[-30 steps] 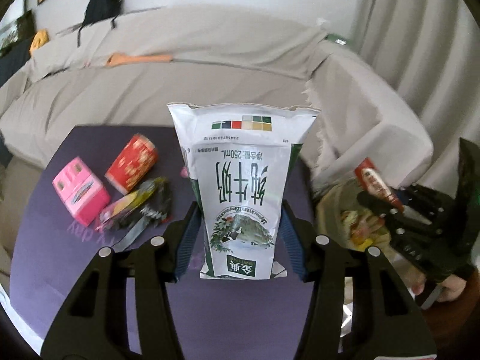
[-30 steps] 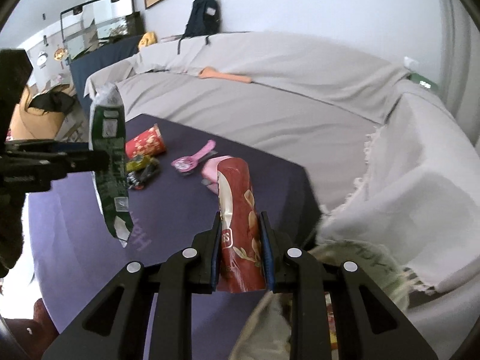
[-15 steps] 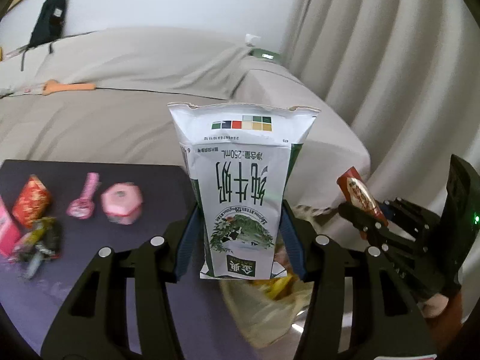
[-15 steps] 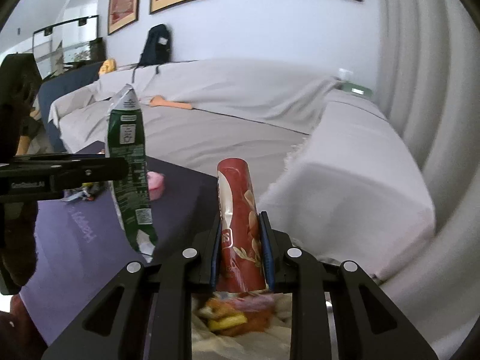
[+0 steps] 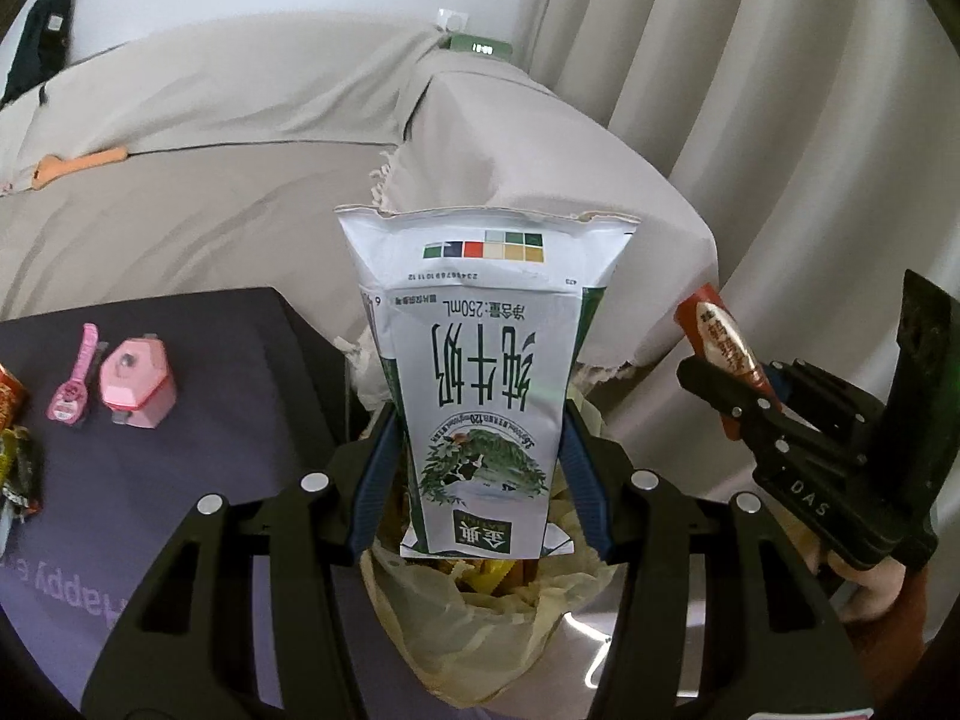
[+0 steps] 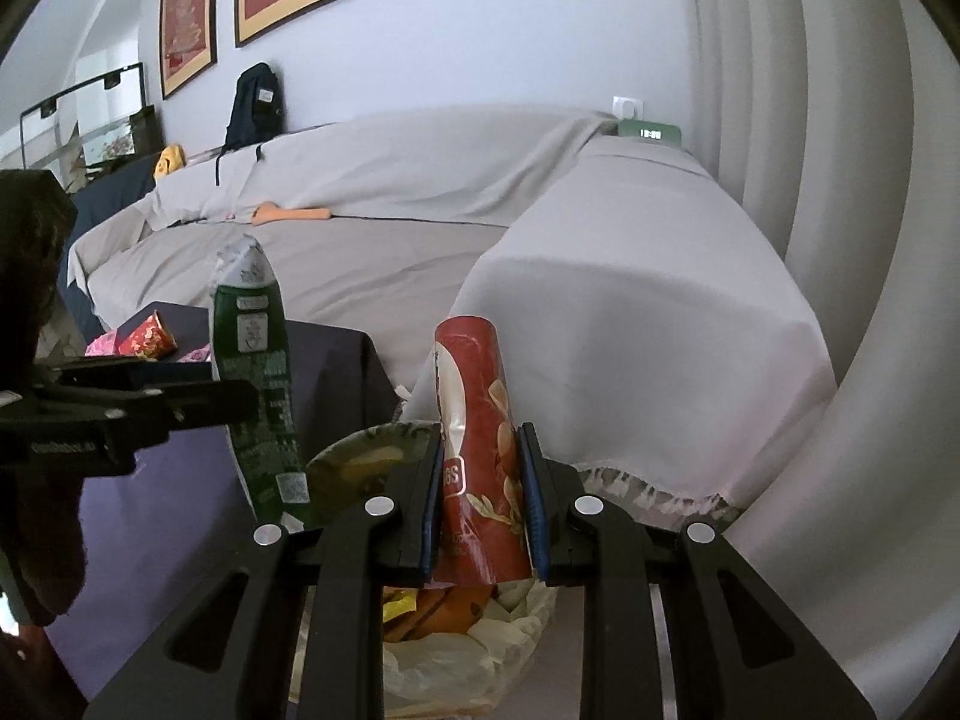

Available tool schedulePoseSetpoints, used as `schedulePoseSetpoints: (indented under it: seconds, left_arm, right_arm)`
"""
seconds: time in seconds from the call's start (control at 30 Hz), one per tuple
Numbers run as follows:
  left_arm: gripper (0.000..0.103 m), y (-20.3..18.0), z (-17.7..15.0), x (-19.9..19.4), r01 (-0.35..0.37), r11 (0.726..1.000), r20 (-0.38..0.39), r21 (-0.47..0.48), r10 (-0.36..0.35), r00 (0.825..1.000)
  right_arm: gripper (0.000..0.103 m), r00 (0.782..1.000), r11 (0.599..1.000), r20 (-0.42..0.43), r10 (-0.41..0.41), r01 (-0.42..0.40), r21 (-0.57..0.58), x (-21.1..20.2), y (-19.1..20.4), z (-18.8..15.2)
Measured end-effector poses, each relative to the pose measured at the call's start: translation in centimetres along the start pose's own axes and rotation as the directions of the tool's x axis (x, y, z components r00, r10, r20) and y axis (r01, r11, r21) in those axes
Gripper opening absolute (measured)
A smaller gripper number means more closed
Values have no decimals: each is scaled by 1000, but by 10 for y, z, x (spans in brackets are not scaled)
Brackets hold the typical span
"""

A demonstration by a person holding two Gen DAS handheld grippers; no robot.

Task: Collect trash
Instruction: 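Carry the carton and can over the bin and open the left tool, then open the right tool over the bin while the left tool withdraws to the table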

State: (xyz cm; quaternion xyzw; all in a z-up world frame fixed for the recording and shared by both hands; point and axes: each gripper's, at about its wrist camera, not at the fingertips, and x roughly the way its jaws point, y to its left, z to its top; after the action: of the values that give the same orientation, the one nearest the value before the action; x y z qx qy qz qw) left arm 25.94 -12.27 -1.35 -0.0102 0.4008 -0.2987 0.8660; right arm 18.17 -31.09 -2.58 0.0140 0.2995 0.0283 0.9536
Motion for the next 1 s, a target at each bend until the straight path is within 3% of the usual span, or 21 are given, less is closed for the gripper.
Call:
schedulePoseSetpoints:
  seconds: [0.2, 0.3, 0.6, 0.9, 0.93, 1.0]
  left_arm:
    - [50, 1, -2, 26, 41, 999, -76, -21, -43, 996]
    - [58, 4, -6, 31, 45, 999, -93, -29, -48, 995]
    - [63, 22, -13, 11, 15, 999, -51, -45, -17, 999]
    - [63, 53, -22, 5, -23, 995, -59, -100, 17, 998]
    - [63, 56, -24, 4, -23, 994, -59, -104, 17, 998]
    - [63, 61, -25, 3, -25, 993, -59, -114, 18, 998]
  right_arm:
    - [23, 1000, 1000, 1, -4, 3, 24, 5, -7, -2]
    - [23, 1000, 1000, -7, -2, 2, 31, 8, -7, -5]
    - [23, 999, 999, -30, 30, -29, 36, 18, 6, -16]
    - [23, 992, 997, -100, 73, -71, 23, 50, 36, -30]
    - [24, 991, 997, -107, 76, -74, 24, 53, 38, -31]
    - [40, 988, 996, -131, 88, -85, 26, 62, 42, -34]
